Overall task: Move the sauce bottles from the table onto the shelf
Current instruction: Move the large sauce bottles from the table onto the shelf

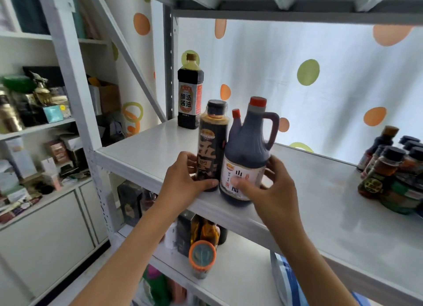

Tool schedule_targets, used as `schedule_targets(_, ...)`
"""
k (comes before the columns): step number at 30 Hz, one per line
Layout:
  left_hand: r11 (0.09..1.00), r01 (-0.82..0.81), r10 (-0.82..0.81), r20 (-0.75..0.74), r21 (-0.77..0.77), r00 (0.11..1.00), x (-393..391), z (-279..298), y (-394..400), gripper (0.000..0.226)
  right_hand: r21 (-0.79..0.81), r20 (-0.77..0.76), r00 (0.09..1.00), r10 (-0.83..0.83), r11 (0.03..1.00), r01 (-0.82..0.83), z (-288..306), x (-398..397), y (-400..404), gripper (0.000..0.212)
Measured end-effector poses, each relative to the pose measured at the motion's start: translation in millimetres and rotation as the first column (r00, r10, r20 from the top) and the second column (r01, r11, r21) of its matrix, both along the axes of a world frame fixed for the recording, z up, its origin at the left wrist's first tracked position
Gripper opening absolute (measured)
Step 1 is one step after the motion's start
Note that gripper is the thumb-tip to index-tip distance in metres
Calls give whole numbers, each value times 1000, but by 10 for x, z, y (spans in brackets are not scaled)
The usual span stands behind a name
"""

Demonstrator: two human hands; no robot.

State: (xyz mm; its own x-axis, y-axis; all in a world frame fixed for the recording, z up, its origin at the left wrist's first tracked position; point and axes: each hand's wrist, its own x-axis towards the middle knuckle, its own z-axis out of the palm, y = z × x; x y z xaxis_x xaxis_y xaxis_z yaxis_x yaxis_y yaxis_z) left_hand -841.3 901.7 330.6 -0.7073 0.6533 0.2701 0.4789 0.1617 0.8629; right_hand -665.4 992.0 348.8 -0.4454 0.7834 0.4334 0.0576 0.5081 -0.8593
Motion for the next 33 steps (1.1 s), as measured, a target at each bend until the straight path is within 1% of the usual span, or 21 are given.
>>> schedule_targets(2,998,12,-13,-17,-58,1000,-58,51,41,66,37,43,999,-5,999,3,-39,-39,12,71)
schedule_targets(4,995,24,-27,-31,-96,999,-124,78,91,64,40,71,997,-5,999,2,-11,-89,62,71)
schedule_targets(8,993,30,-36,-53,-111,998,-299,133,233,63,47,93,995,-17,999,12,41,-253,194,69)
schedule_targets(10,991,62,-66,-33,-119,997,-455,161,344,61,43,104,994,-31,999,26,41,-405,287,66)
schedule_targets(13,982,121,-120,11,-145,993,-748,227,540,60,-6,96,995,-24,1000,25,55,-674,461,63)
schedule_targets(17,984,153,-151,26,-89,988,-1123,211,781,60,-44,95,995,4,999,0,84,-1016,749,60)
schedule_targets(25,997,79,-79,-75,-15,994,-1389,196,1252,49,-83,88,996,28,996,-20,106,-1438,1283,53)
schedule_targets(30,1000,18,-18,-59,2,998,-1506,165,1605,40,-117,112,993,37,993,-24,157,-1632,1669,54)
schedule_targets(33,998,-50,51,-56,28,997,-1557,152,1796,41,-108,98,995,37,994,-27,130,-1766,1866,58)
